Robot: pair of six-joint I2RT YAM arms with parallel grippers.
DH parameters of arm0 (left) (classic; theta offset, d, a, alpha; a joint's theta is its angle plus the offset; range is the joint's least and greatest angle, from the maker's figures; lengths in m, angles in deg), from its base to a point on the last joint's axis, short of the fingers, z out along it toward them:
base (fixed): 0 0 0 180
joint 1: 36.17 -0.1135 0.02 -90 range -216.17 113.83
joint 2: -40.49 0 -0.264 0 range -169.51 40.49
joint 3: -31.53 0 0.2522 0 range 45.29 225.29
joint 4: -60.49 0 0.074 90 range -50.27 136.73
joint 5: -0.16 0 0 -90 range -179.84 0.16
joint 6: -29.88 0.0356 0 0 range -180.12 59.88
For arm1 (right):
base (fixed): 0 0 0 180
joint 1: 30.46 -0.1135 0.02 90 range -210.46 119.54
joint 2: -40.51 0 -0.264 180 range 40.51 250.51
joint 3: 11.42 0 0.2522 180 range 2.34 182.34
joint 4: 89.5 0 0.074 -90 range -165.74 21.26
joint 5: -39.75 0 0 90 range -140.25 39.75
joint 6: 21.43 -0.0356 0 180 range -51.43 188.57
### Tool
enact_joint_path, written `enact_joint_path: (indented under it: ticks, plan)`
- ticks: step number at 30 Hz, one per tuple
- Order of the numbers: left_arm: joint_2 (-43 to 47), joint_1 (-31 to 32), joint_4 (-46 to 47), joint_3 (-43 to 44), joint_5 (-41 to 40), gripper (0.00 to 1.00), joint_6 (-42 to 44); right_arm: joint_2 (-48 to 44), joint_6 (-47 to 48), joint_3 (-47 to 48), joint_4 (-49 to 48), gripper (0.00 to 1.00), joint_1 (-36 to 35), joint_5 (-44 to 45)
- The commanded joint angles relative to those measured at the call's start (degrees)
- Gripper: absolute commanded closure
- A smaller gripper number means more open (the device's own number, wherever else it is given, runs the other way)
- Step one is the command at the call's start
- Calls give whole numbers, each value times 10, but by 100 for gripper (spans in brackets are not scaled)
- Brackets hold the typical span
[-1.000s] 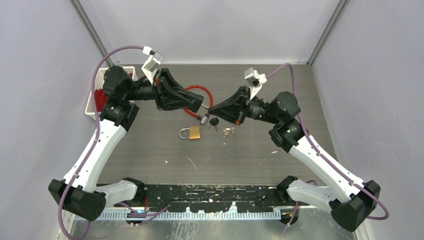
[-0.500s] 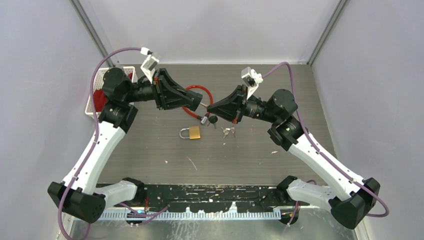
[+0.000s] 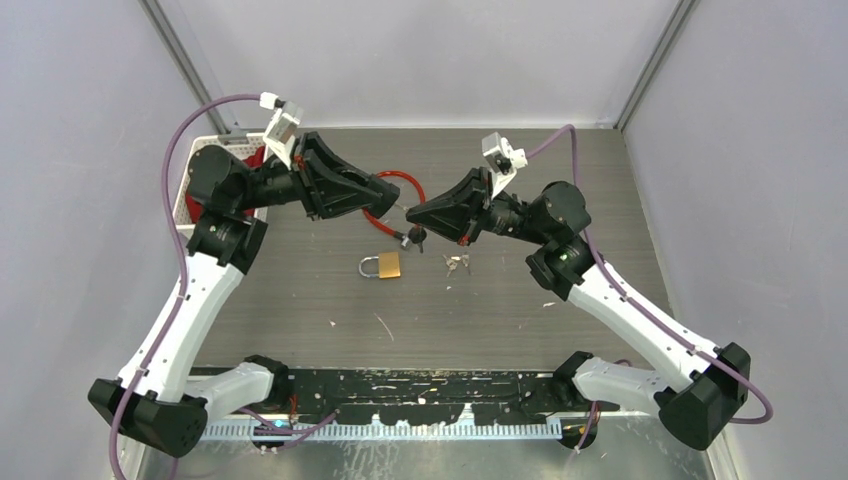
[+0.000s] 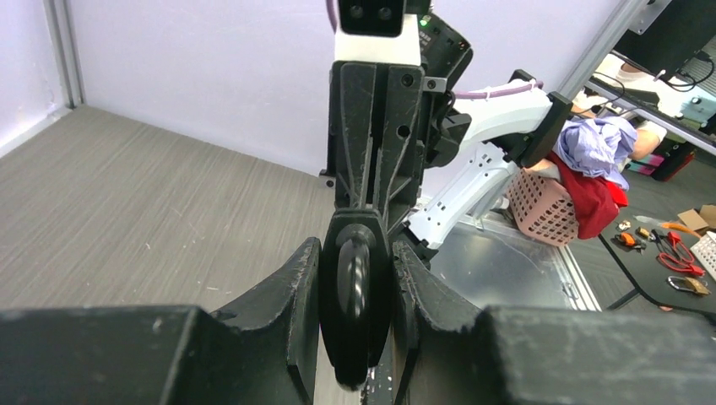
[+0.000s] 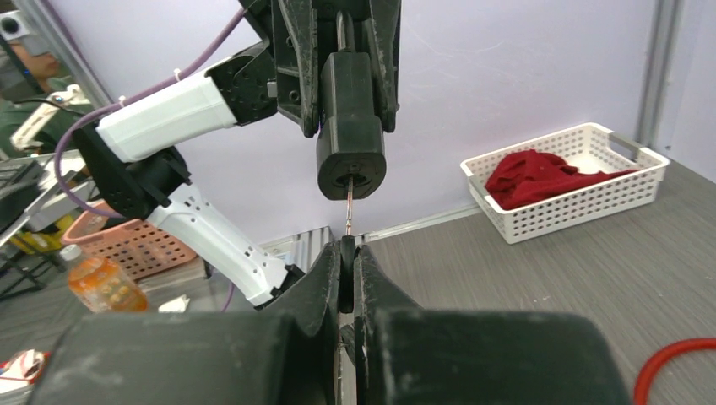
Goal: Unlock with the key
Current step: Unlock the lock.
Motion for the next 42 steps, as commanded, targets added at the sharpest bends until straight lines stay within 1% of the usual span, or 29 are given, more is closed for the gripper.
enact_joint_path:
  ticks: [1, 5, 7, 13, 17, 25, 28, 31, 34, 38, 42]
  plan:
    - [-4, 53, 9, -16, 52, 100, -26, 29, -50, 16, -174, 99, -29, -3]
    - [-2, 58, 17, -20, 62, 100, -35, 28, -58, 11, -184, 99, -28, -7]
    - [1, 58, 20, -22, 54, 100, -35, 21, -51, 3, -188, 99, -29, 16]
    - [4, 58, 25, -22, 37, 100, -30, -9, -53, -49, -263, 99, -29, 99]
    - [5, 51, 28, -22, 27, 100, -25, -42, -41, -67, -270, 99, -29, 135]
    - [8, 45, 27, -29, 33, 100, -12, -72, -19, -56, -221, 99, -29, 134]
    - [9, 45, 22, -30, 48, 100, -4, -75, -6, -39, -169, 99, -29, 117]
    - [9, 45, 17, -31, 68, 100, 1, -80, 19, -9, -96, 99, -29, 99]
    - [13, 45, 17, -39, 72, 100, 7, -95, 46, 9, -61, 99, -28, 104]
    - [11, 45, 17, -41, 73, 100, 7, -98, 55, 29, -37, 99, -28, 100]
    - [9, 45, 17, -37, 74, 100, 5, -96, 51, 30, -36, 99, -28, 96]
